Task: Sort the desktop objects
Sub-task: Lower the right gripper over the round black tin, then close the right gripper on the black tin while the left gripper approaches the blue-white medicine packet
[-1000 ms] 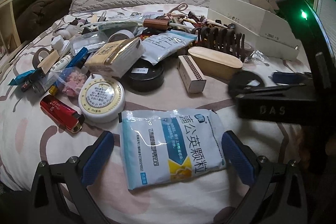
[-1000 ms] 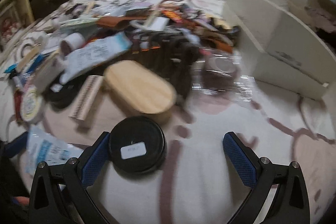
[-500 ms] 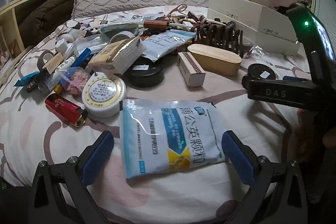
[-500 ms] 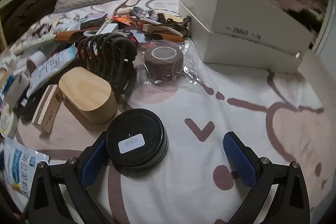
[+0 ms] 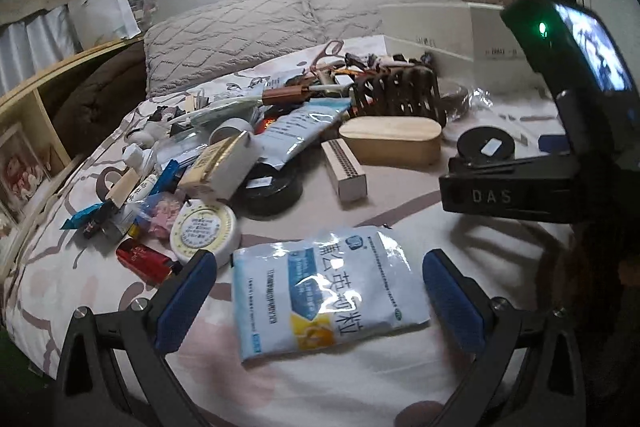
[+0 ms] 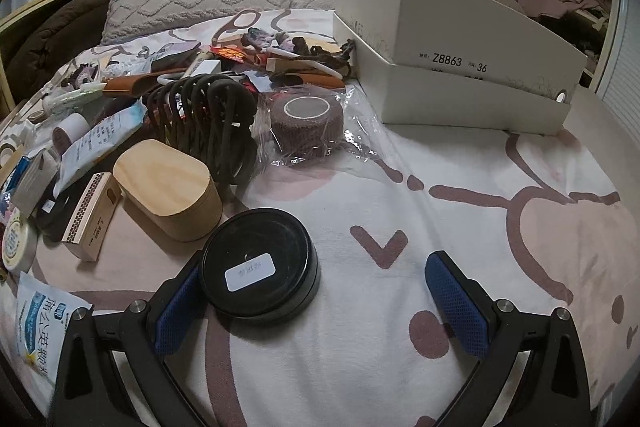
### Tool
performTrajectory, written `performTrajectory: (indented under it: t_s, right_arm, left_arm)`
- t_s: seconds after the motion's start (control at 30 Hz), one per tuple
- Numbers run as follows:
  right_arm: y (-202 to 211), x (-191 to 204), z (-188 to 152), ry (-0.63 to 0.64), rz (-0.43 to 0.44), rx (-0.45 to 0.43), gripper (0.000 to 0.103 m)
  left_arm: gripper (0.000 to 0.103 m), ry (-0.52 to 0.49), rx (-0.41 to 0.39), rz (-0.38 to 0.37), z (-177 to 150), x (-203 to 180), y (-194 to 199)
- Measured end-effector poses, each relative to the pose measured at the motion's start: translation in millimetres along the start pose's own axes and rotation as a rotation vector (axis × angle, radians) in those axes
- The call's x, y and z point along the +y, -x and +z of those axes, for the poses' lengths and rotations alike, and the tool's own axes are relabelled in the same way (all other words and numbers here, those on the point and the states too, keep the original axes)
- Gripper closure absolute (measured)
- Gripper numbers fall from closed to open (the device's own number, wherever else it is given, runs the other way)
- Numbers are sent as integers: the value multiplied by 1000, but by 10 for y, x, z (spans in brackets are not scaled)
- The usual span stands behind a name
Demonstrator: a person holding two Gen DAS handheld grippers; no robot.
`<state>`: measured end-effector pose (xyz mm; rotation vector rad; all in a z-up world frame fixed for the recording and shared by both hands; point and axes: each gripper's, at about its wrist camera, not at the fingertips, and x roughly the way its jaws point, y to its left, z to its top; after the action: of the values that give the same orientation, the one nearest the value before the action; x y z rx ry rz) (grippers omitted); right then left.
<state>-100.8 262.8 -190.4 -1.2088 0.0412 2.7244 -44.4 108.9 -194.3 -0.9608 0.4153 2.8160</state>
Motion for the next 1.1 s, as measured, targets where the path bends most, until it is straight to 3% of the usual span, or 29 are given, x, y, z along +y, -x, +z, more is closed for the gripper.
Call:
performTrajectory:
  t_s: [0.23,0.37,0.5,0.93,1.1]
  right_arm:
    - [2,-4,0,-3,4,-3,0]
    - [5,-27,1,-13,20,-6,0]
    - [6,-27,-17,-9,23,-20,0]
    - [25,-27,6,-4,24,1,0]
    - [50,34,17,27,36,3,1]
  left_arm:
    - [0,116,69,-35,-23,119,-135]
    - [0,211,97,-93,-76,225,-210]
    - [0,189,86,-72,-96,181,-213]
    - [0,251,59,-89,-137,230,-218]
    - [0,221,27,-70,-160,191,-201]
